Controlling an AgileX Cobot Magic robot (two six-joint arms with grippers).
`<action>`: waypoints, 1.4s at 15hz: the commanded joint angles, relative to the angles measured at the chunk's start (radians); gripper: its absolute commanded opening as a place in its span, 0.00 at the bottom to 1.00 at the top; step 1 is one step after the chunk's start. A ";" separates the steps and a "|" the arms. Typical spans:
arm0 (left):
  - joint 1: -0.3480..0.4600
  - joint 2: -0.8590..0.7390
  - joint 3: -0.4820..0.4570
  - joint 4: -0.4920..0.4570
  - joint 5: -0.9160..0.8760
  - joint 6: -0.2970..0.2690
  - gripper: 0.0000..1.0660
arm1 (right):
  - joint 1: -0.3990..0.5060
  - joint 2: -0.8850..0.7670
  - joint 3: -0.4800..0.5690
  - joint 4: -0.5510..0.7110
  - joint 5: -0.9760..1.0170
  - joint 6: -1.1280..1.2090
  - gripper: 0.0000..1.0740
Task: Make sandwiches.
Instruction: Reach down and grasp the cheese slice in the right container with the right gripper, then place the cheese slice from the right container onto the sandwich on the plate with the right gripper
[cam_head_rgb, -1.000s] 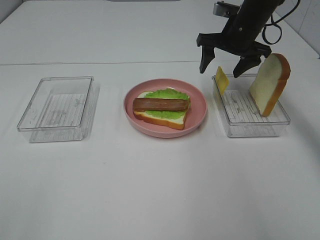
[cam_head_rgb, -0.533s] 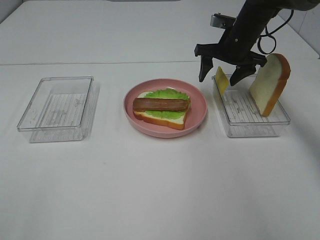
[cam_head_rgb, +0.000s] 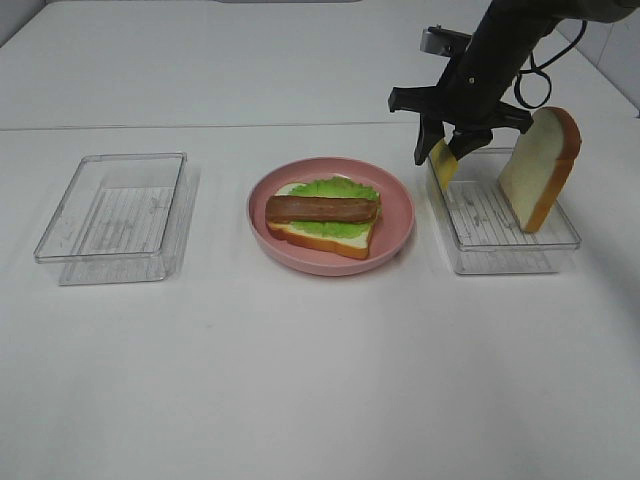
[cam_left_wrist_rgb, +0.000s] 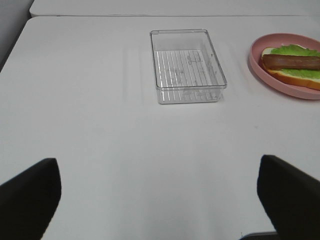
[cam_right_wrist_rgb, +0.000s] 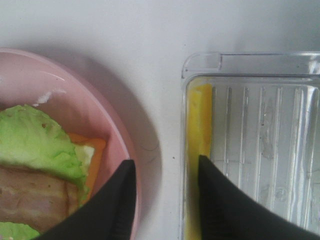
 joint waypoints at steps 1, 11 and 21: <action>0.002 -0.019 0.001 -0.009 -0.010 -0.004 0.96 | -0.004 0.005 -0.006 -0.031 0.017 0.003 0.19; 0.002 -0.019 0.001 -0.009 -0.010 -0.004 0.96 | -0.003 -0.183 -0.005 0.026 0.062 -0.004 0.00; 0.002 -0.019 0.001 -0.009 -0.010 -0.004 0.96 | 0.059 -0.214 0.246 0.743 -0.075 -0.450 0.00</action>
